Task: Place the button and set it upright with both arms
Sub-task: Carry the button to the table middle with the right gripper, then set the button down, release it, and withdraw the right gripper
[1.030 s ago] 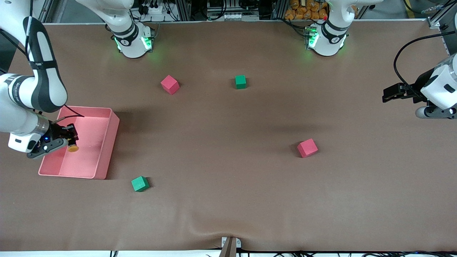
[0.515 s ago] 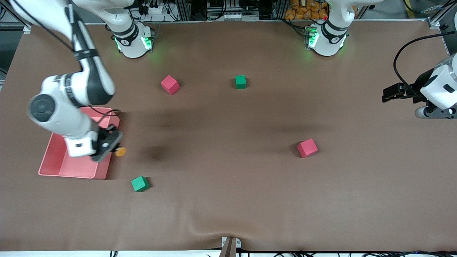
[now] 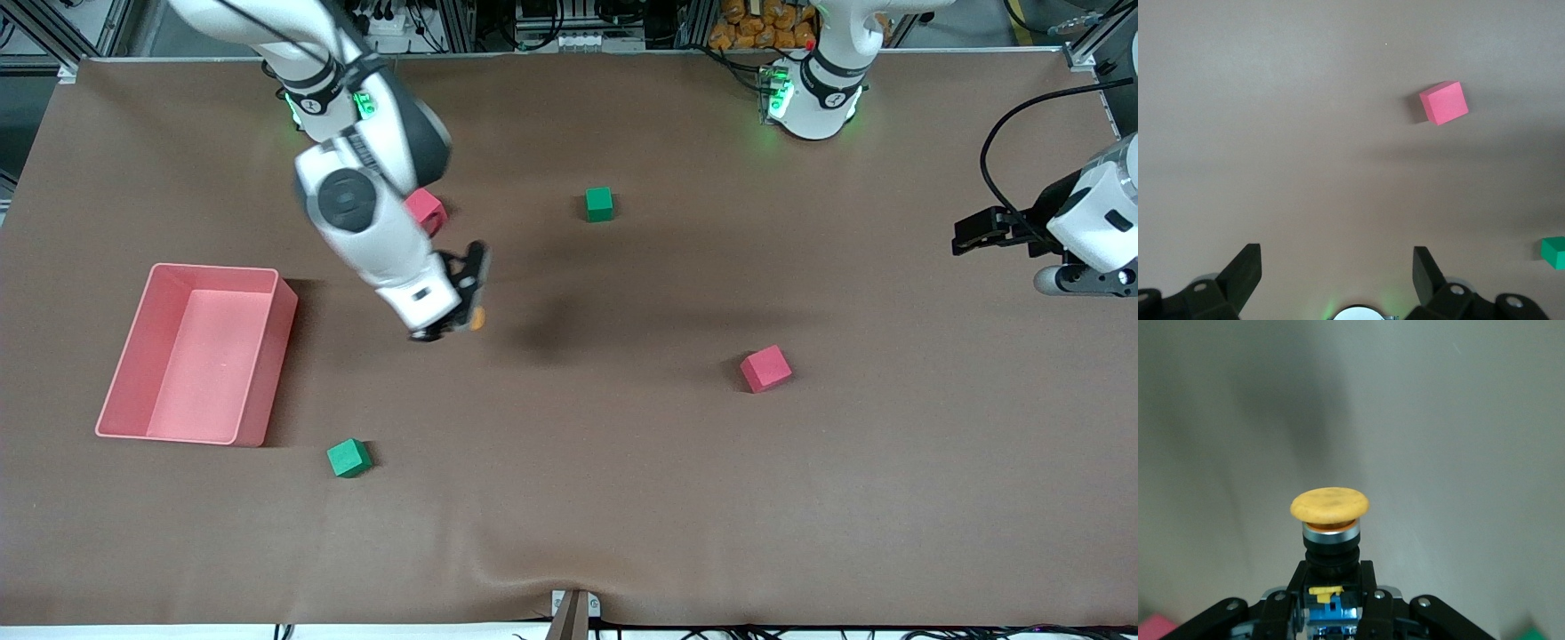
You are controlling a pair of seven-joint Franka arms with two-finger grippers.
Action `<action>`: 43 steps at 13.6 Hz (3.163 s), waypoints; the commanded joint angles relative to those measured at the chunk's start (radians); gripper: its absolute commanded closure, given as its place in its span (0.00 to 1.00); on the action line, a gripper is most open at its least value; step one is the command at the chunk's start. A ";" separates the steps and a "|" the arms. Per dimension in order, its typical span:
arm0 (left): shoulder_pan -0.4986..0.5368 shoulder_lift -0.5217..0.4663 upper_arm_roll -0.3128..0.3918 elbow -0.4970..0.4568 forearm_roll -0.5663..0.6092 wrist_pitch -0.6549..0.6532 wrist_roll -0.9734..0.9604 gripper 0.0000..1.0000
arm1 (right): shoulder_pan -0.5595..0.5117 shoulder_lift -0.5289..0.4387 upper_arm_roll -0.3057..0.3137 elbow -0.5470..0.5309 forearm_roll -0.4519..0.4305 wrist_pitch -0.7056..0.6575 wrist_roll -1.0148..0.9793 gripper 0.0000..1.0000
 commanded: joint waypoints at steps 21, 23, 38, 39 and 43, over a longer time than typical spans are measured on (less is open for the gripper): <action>-0.006 -0.022 -0.027 -0.036 -0.043 -0.006 -0.048 0.00 | 0.353 0.662 -0.053 0.647 -0.011 0.201 1.717 1.00; -0.006 -0.021 -0.053 -0.034 -0.043 -0.006 -0.114 0.00 | 0.342 0.681 -0.053 0.663 -0.011 0.195 1.737 1.00; -0.017 0.001 -0.084 -0.037 -0.109 -0.006 -0.214 0.00 | 0.280 0.315 -0.082 0.524 -0.017 -0.134 1.650 0.00; -0.026 0.008 -0.084 -0.037 -0.111 -0.006 -0.220 0.00 | 0.253 0.243 -0.082 0.473 -0.017 -0.168 1.604 0.00; -0.070 0.022 -0.087 -0.036 -0.112 -0.001 -0.306 0.00 | 0.091 0.000 -0.081 0.352 -0.016 -0.317 1.402 0.00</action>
